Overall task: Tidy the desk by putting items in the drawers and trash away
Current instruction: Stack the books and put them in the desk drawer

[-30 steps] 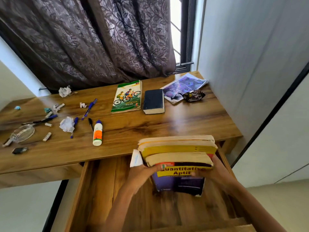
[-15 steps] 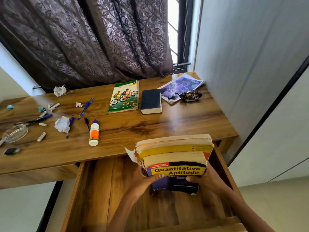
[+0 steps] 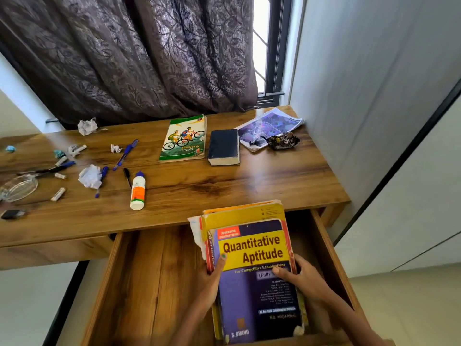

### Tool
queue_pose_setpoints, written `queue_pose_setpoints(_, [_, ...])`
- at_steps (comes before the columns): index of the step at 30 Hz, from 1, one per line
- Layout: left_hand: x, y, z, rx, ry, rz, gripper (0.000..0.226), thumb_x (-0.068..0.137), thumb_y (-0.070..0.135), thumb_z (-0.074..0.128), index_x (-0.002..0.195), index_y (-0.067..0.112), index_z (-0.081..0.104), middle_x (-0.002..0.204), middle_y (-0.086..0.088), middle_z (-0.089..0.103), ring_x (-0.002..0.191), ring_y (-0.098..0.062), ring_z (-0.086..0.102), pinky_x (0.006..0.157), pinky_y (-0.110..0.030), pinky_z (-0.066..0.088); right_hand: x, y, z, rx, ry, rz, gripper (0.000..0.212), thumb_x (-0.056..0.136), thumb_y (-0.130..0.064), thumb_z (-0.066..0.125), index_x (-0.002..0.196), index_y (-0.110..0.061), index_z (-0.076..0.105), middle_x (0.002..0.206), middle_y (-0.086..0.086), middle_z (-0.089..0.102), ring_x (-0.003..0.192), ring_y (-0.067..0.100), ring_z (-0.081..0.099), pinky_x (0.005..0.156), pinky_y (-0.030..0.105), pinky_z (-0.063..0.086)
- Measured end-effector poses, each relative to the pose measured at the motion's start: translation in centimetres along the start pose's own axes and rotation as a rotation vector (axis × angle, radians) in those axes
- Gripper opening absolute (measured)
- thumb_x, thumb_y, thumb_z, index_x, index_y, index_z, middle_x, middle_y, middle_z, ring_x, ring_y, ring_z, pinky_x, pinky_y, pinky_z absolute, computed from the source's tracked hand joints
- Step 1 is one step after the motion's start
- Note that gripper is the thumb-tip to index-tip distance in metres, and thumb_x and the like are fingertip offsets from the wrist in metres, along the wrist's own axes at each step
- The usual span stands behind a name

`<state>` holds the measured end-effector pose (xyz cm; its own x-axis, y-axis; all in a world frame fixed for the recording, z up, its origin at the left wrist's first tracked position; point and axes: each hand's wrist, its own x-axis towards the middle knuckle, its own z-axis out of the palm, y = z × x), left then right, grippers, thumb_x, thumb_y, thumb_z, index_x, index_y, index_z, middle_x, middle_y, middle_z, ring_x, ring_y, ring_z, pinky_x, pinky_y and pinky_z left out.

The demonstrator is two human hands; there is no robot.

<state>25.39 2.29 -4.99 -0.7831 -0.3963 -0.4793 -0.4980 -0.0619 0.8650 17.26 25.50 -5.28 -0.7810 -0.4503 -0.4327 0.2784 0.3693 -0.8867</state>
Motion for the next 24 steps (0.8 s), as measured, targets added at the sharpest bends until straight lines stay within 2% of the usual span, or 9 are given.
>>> queue_pose_setpoints(4, [-0.5,-0.7,-0.2,-0.012,-0.038,-0.043,0.026,0.092,0.03,0.054,0.111,0.012,0.058,0.092,0.0,0.066,0.065,-0.004,0.067,0.048,-0.009,0.046,-0.4,0.7,0.3,0.047,-0.066,0.073,0.088,0.048,-0.068,0.076,0.117,-0.021,0.048,0.104,0.001,0.072,0.09,0.017,0.071,0.082,0.036,0.056])
queue_pose_setpoints(7, [-0.6,-2.1,0.1,-0.031,-0.081,-0.107,0.031,0.093,0.027,0.053,0.114,0.005,0.058,0.099,-0.009,0.07,0.07,-0.009,0.071,0.052,-0.017,0.052,-1.0,1.8,0.5,0.096,-0.086,0.134,0.094,0.043,-0.07,0.077,0.116,-0.019,0.048,0.102,0.003,0.072,0.09,0.02,0.071,0.076,0.031,0.057])
queue_pose_setpoints(11, [-1.1,-4.3,0.5,-0.027,-0.098,-0.219,0.039,0.092,0.031,0.053,0.12,0.003,0.055,0.103,-0.011,0.07,0.077,-0.016,0.072,0.056,-0.022,0.054,-1.5,3.6,1.0,0.172,-0.112,0.269,0.098,0.045,-0.069,0.078,0.121,-0.014,0.049,0.106,0.008,0.071,0.095,0.026,0.07,0.085,0.042,0.055])
queue_pose_setpoints(17, [-1.5,-6.1,1.5,0.001,-0.02,-0.241,0.041,0.09,0.038,0.056,0.121,0.013,0.048,0.108,-0.009,0.068,0.084,-0.023,0.072,0.069,-0.036,0.059,-2.5,3.3,1.8,0.209,-0.058,0.289,0.077,0.058,-0.059,0.074,0.116,-0.014,0.051,0.1,0.008,0.073,0.09,0.025,0.071,0.074,0.034,0.057])
queue_pose_setpoints(19, [-1.3,-6.6,2.1,0.022,-0.004,-0.234,0.054,0.085,0.048,0.06,0.123,0.014,0.044,0.113,-0.008,0.065,0.089,-0.023,0.07,0.073,-0.038,0.059,-2.7,3.1,1.9,0.214,-0.019,0.301,0.062,0.069,-0.051,0.075,0.112,-0.013,0.052,0.098,0.01,0.073,0.087,0.026,0.071,0.076,0.036,0.056])
queue_pose_setpoints(22, [1.4,-10.3,3.1,0.124,0.006,-0.204,0.109,0.049,0.086,0.06,0.131,0.017,0.042,0.124,-0.004,0.06,0.105,-0.022,0.064,0.088,-0.043,0.054,-3.2,2.2,0.9,0.161,0.005,0.321,0.047,0.073,-0.039,0.065,0.108,-0.011,0.053,0.095,0.01,0.073,0.084,0.025,0.072,0.079,0.038,0.057])
queue_pose_setpoints(23, [1.8,-10.5,3.6,0.159,-0.02,-0.219,0.115,0.045,0.089,0.058,0.134,0.017,0.041,0.128,-0.003,0.059,0.109,-0.022,0.061,0.093,-0.044,0.051,-3.4,1.9,0.3,0.114,0.005,0.335,0.042,0.077,-0.039,0.064,0.107,-0.011,0.055,0.094,0.008,0.073,0.083,0.023,0.072,0.079,0.037,0.057])
queue_pose_setpoints(24, [1.7,-9.9,4.3,0.194,-0.055,-0.228,0.111,0.05,0.085,0.059,0.135,0.016,0.039,0.13,-0.002,0.057,0.113,-0.022,0.059,0.097,-0.042,0.049,-3.6,1.6,-0.5,0.047,0.008,0.347,0.037,0.081,-0.039,0.062,0.107,-0.013,0.056,0.094,0.006,0.073,0.083,0.021,0.072,0.08,0.036,0.057])
